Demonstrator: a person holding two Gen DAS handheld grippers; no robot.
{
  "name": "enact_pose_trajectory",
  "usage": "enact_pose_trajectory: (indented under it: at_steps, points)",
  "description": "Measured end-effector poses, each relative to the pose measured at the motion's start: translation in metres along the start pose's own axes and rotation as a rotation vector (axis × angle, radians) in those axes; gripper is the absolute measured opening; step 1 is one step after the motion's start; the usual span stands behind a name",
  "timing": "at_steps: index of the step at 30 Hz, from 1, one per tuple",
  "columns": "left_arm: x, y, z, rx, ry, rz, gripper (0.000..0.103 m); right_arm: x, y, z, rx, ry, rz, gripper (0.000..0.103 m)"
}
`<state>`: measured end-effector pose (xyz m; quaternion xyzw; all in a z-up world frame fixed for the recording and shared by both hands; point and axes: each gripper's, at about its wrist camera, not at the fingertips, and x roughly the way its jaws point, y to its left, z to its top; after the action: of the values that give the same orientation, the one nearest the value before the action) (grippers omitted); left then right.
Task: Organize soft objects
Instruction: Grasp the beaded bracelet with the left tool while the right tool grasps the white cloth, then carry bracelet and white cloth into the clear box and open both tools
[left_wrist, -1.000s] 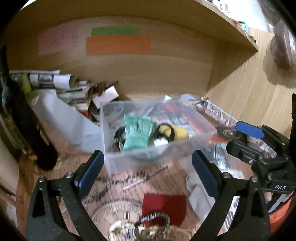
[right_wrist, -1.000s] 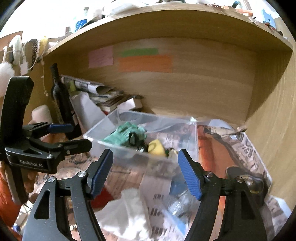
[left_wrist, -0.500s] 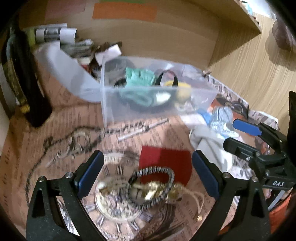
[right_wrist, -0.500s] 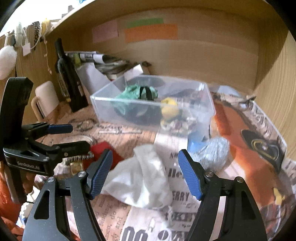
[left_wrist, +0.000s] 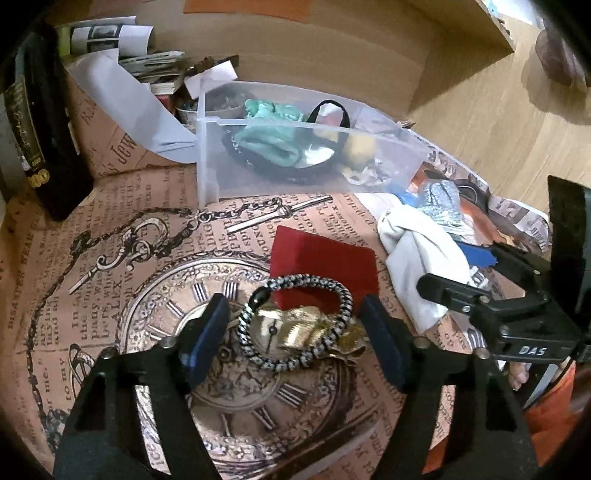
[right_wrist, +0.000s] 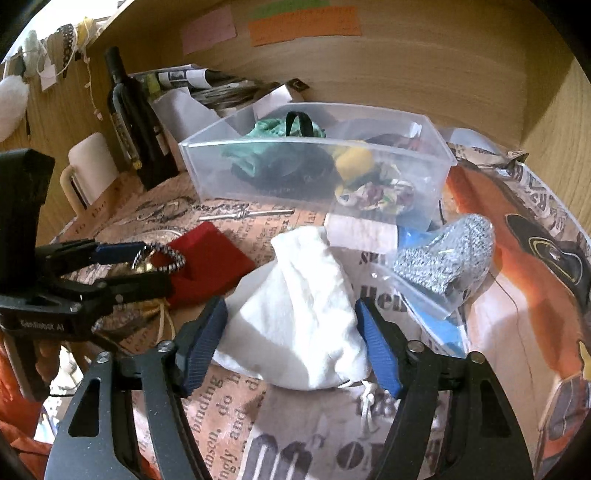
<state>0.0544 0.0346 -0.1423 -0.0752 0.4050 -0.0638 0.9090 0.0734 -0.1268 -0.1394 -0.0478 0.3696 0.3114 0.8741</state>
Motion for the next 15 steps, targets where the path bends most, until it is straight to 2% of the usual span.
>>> enact_pose_trajectory:
  at_steps: [4, 6, 9, 15]
  points:
    - [-0.002, 0.001, 0.002, -0.009, -0.003, -0.011, 0.055, 0.001, -0.001, -0.002, 0.001, 0.000, -0.002, 0.047]
    - [-0.004, 0.001, 0.003, -0.007, -0.011, -0.006, 0.052, 0.000, -0.003, -0.002, 0.007, -0.005, 0.007, 0.033]
    - [-0.007, 0.001, 0.005, -0.005, -0.022, 0.009, 0.051, -0.002, -0.006, -0.002, 0.022, -0.017, 0.026, 0.023]
    - [-0.019, 0.000, 0.010, -0.002, -0.065, 0.022, 0.050, -0.007, -0.004, 0.000, 0.019, -0.048, 0.036, 0.017]
